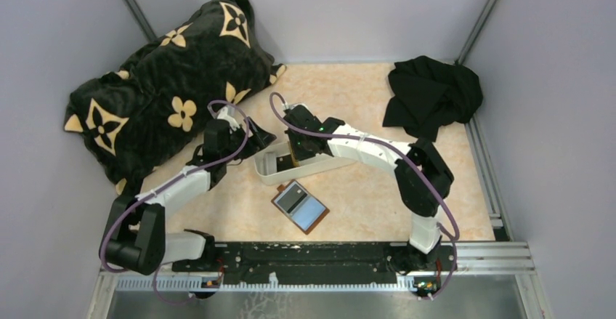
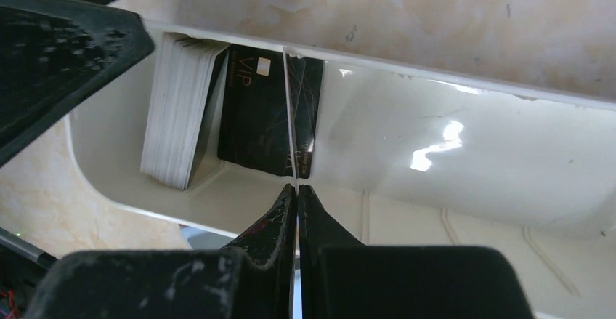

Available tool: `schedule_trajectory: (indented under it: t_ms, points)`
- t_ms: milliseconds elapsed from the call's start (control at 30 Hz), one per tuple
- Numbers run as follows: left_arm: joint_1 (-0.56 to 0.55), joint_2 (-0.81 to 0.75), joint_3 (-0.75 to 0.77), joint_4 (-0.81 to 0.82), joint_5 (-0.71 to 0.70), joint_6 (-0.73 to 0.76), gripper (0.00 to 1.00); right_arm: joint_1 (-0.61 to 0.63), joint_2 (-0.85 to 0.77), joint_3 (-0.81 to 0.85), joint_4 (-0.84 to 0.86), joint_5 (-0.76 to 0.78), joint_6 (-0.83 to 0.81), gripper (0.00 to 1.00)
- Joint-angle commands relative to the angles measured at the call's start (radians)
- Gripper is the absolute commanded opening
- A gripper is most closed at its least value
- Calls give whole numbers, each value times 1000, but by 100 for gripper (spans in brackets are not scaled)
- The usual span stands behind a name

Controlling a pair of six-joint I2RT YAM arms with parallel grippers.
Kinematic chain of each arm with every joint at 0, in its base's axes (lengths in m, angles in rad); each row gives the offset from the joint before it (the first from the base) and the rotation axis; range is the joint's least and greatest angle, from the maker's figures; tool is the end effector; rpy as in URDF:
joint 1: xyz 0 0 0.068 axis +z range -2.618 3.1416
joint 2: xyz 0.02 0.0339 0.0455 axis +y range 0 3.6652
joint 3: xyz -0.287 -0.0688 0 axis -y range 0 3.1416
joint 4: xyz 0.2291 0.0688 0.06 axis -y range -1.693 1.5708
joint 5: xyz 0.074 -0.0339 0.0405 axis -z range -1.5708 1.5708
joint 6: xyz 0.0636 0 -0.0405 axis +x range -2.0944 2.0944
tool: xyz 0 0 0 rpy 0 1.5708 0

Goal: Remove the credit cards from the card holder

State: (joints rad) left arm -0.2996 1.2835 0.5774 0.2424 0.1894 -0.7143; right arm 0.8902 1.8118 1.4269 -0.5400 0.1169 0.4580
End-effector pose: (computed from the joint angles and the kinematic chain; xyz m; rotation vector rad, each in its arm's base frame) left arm 0.2582 -0.0923 0.2247 -0.3153 2.1043 -0.8137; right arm 0.2612 0.3108 0.2523 -0.4952 2.4873 0.4138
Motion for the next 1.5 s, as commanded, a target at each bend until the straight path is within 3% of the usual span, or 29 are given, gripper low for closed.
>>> schedule_trajectory:
  t_ms: [0, 833, 900, 1000, 1467]
  points:
    - [-10, -41, -26, 2, 49, -24, 86, 19, 53, 51, 2, -28, 9, 0]
    - [-10, -53, -5, -25, 65, 12, 86, 86, 217, 273, -75, -70, 19, 0]
    - [-10, -45, -5, -20, 77, 11, 86, 90, 207, 273, -68, -77, 18, 5]
    - [-10, -33, -7, -19, 86, 5, 86, 97, 181, 260, -42, -71, 9, 25]
    - [-10, -11, -7, -24, 104, 8, 86, 105, 116, 193, 97, -134, 16, 25]
